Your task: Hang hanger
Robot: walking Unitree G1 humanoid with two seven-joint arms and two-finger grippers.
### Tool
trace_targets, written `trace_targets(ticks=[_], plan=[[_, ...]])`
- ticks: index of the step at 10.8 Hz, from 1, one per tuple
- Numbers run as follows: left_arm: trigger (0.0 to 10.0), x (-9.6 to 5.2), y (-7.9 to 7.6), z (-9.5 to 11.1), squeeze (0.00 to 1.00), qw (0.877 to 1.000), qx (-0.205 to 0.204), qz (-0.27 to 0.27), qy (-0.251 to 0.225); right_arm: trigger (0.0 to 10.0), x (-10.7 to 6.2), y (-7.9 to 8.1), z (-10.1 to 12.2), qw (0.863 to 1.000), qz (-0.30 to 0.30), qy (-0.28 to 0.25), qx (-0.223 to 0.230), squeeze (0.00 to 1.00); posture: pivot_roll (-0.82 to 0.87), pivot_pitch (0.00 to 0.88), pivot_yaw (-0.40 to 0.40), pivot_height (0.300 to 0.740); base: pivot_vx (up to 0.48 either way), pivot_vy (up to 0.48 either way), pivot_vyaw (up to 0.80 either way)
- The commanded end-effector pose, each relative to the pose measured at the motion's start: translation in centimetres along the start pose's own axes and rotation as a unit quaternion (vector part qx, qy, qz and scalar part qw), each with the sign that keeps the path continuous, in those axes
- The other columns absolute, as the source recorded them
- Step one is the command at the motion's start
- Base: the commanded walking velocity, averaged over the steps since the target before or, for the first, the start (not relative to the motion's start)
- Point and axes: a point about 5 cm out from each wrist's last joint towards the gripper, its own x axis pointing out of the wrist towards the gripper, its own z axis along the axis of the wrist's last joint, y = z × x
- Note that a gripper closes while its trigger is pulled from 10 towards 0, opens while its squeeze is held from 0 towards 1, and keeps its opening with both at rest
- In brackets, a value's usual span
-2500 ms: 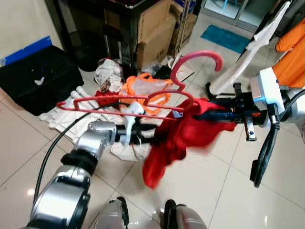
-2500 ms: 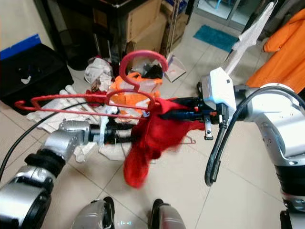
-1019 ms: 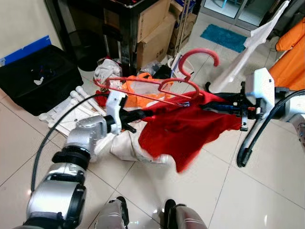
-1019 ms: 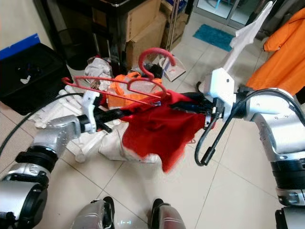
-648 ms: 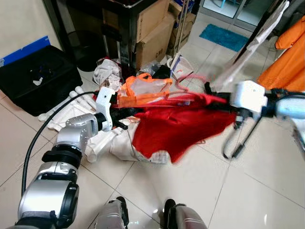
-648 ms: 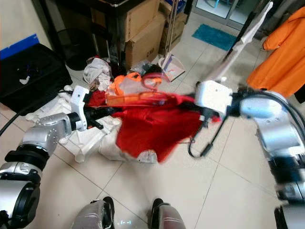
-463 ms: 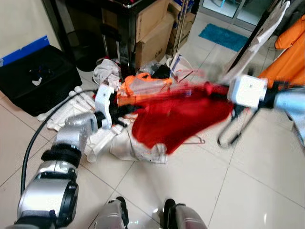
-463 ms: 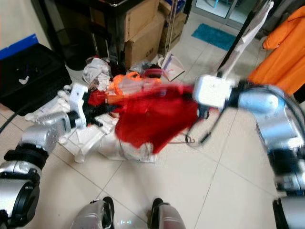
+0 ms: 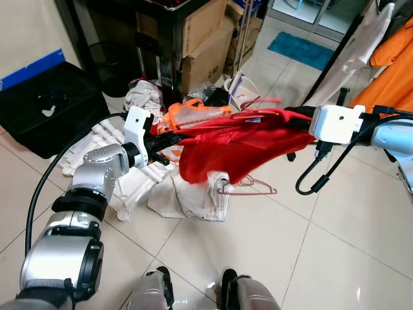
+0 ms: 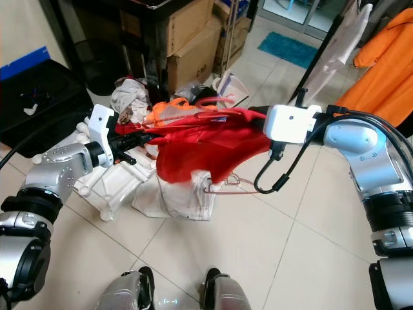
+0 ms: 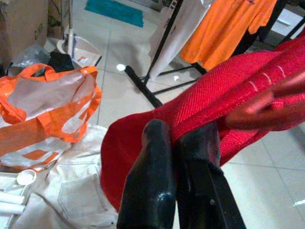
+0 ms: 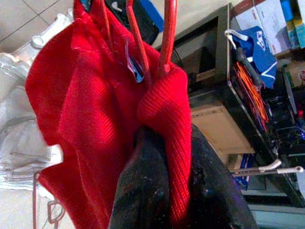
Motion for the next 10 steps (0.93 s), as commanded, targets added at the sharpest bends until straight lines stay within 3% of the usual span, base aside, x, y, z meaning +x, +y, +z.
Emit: trace_targets(ticks=[1,4,6,7,9,10], plan=[[0.0,-5.6,5.4,-3.9,0.00,0.980,-0.019,0.174,0.093,0.0,-5.9,-4.0,-1.9,0.993,-0.082,0.089,-0.016,0.00,-0.15,0.163,-0.063,0.740,0.000,0.000,0.00],[0.0,-7.1,6.9,-3.3,0.00,0.973,-0.005,0.211,0.095,0.0,-7.5,-4.8,-3.8,0.972,-0.099,0.189,-0.099,0.00,-0.16,0.167,-0.066,0.740,0.000,0.000,0.00],[0.0,-7.4,7.2,-2.7,0.00,0.971,0.002,0.223,0.089,0.0,-7.7,-5.6,-4.4,0.948,-0.129,0.242,-0.164,0.00,-0.15,0.170,-0.067,0.740,0.000,0.000,0.00],[0.0,-7.0,7.0,-2.3,0.00,0.974,0.005,0.211,0.083,0.0,-7.6,-6.6,-4.3,0.929,-0.181,0.258,-0.193,0.00,-0.15,0.172,-0.068,0.740,0.000,0.000,0.00],[0.0,-7.2,7.1,-2.1,0.00,0.973,0.008,0.215,0.081,0.0,-8.0,-7.2,-4.7,0.913,-0.207,0.283,-0.209,0.00,-0.15,0.175,-0.069,0.740,0.000,0.000,0.00],[0.0,-7.6,7.4,-2.3,0.00,0.971,0.009,0.223,0.085,0.0,-8.9,-7.9,-5.0,0.895,-0.238,0.307,-0.220,0.00,-0.15,0.177,-0.070,0.740,0.000,0.000,0.00]])
